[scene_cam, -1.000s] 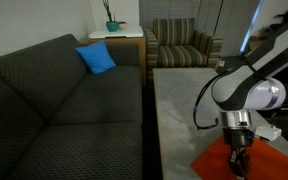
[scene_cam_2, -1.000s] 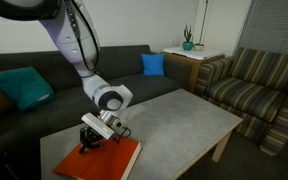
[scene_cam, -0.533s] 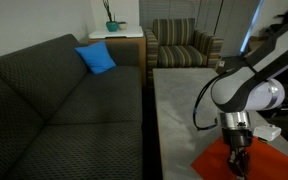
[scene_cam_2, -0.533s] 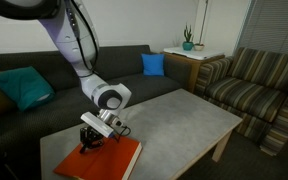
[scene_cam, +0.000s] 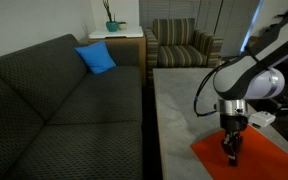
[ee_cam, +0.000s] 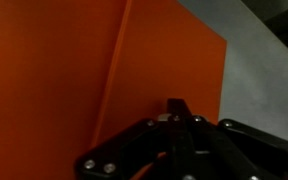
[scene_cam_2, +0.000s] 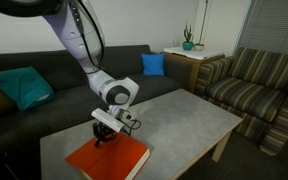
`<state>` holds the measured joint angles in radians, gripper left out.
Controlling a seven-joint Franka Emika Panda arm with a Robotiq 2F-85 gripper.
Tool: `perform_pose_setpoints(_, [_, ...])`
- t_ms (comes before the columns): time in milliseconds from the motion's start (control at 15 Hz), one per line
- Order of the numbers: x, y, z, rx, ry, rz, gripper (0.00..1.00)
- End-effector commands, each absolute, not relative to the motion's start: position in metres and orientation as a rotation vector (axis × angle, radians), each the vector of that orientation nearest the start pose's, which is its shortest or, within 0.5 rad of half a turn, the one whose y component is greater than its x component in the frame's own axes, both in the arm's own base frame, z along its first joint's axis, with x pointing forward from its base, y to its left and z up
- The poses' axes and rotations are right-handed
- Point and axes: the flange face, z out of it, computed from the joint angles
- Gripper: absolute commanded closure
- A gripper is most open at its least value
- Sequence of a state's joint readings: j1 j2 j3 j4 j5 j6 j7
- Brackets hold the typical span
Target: Open the first cover of the book
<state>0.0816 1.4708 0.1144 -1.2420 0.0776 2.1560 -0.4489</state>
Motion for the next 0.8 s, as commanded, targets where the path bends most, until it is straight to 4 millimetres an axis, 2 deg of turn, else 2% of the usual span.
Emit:
perform_pose_setpoints(0, [0.593,0.099,-0.150,-2.727,-0.720,0.587,1.00])
perform_pose_setpoints(400, [0.618,0.079,-0.104,-2.781,-0.702,0.479,1.00])
perform_pose_setpoints(733, [0.624,0.062,-0.063,-2.783,-0.724,0.470,1.00])
